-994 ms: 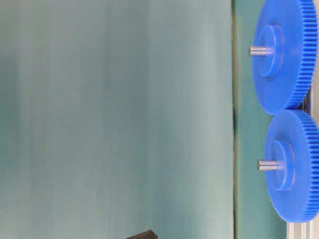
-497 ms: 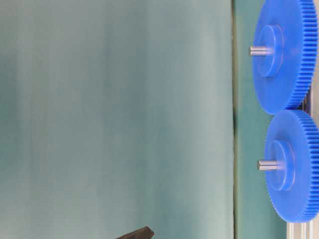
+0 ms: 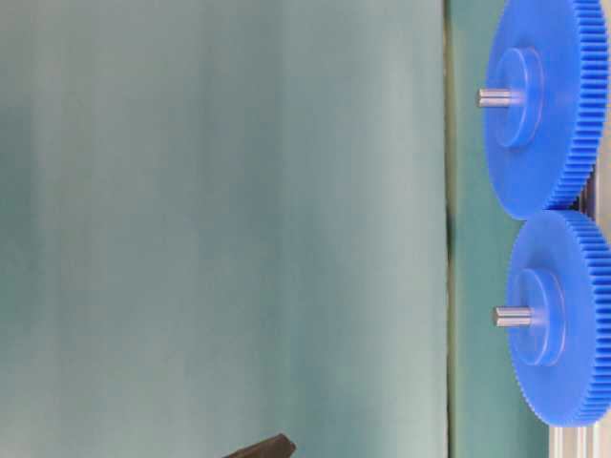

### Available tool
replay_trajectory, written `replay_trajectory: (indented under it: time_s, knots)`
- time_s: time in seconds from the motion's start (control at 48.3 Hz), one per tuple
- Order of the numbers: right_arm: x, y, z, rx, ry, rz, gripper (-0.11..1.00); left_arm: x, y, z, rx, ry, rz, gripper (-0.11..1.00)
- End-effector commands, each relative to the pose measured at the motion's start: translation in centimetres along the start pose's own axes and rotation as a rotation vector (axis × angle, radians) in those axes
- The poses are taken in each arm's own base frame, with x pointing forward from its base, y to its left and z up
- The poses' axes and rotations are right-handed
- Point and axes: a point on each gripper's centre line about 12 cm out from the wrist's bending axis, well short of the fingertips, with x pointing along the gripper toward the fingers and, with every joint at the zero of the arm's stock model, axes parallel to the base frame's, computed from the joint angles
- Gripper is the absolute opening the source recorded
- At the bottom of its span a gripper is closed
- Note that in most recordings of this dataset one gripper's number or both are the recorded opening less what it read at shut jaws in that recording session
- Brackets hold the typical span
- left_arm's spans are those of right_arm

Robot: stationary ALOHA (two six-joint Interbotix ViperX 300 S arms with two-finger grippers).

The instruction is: Insert the small gear onto the shaft.

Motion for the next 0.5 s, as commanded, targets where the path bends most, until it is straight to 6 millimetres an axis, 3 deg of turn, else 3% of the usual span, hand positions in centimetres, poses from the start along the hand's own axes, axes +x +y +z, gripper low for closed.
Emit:
replay_trajectory:
  time_s: [0.0,0.476]
  knots:
    - [0.03,0.09,0.35,0.01,-0.007,0.004,0.27,-0.16,-0.06,0.47,0.003,-0.02,-0.001,0.85]
    - [0.03,0.09,0.39,0.008,-0.01,0.004,0.27,-0.28,-0.07,0.48,-0.042,-0.023,-0.002,0.85]
